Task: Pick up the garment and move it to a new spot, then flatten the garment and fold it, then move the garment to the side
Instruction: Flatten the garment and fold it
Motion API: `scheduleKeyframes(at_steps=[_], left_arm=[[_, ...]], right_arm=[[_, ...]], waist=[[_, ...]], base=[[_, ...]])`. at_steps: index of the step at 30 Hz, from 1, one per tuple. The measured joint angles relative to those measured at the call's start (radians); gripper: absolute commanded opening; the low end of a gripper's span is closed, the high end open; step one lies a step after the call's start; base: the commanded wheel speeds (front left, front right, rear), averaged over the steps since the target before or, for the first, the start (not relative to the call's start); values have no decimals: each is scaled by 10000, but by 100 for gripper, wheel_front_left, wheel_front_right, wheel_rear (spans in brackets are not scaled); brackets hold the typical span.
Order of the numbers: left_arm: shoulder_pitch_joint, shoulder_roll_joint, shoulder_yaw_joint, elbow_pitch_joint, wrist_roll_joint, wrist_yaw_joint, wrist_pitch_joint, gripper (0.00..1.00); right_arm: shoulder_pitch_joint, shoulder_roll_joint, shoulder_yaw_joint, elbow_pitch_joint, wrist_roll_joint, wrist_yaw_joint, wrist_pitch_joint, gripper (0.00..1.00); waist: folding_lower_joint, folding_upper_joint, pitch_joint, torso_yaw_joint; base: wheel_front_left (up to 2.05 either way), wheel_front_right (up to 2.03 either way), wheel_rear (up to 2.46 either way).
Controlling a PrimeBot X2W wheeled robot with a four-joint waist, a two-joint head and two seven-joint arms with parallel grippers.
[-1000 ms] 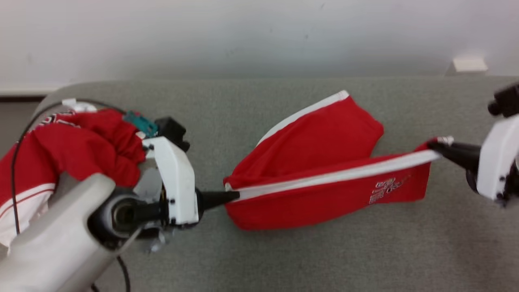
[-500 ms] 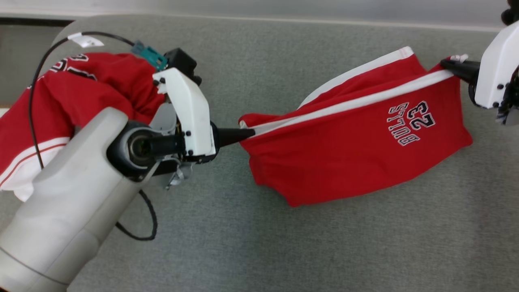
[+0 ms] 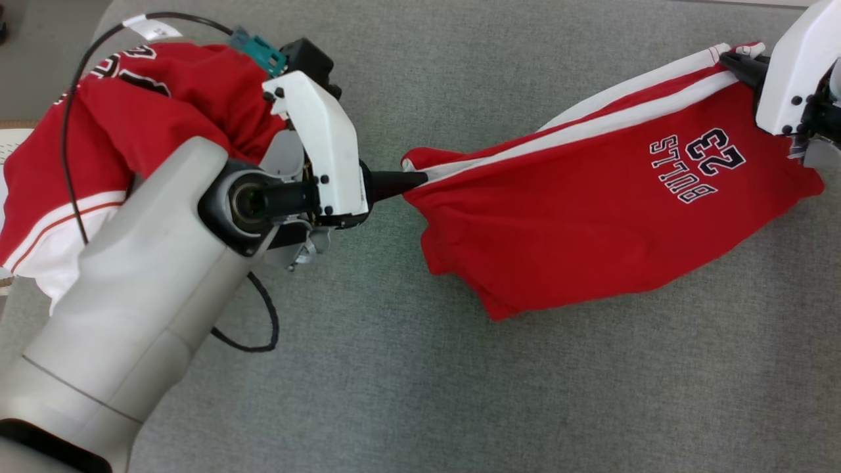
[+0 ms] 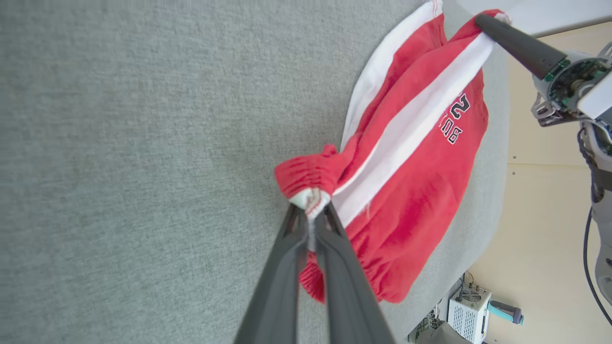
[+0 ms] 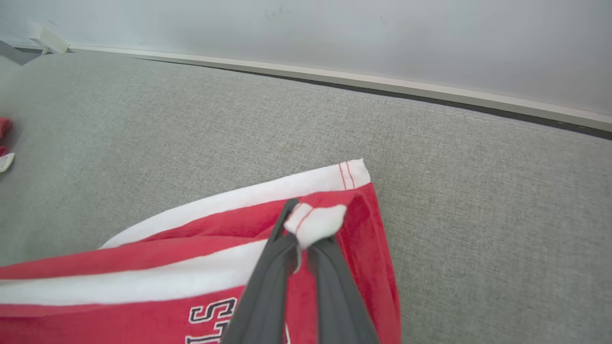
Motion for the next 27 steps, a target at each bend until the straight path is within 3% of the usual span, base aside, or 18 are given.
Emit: scheduleKeyframes(at_steps=[1,8,11,18,22,27], left_arm=[[-40,-2,-10,81,48,-105,-21,100],[-35,48,198,608,201,-556,-736,100],[6,242,288,656,485,-752,-1319,100],[725,1095,282,-102,2466,-943,-4750,100],[1854,1406,462,-1045,3083,-516,-6604,100],[3224,1496,646,-2439,3756,387,-8581,100]], right_arm=[[-12,81,-21,105,-10,0,-169,100],[108,412,100,234,-27,-2,-1344,100],[395,364,150,-257,52,0,-2474,100],[1506,-165,368,-788,-255,0,-5641,100],[2047,-288,696,-230,-579,-2,-6332,100],[2098,-334,966,790,-683,0,-6403,100]], waist=[[0,0,-4,-14],[0,0,-338,-126],[-1,0,-637,-191],[-2,0,-1317,-334],[-2,0,-1453,-332],[-2,0,-1231,-33]], base=[[0,0,0],[0,0,0],[0,0,0],[0,0,0],[0,0,0],[0,0,0]])
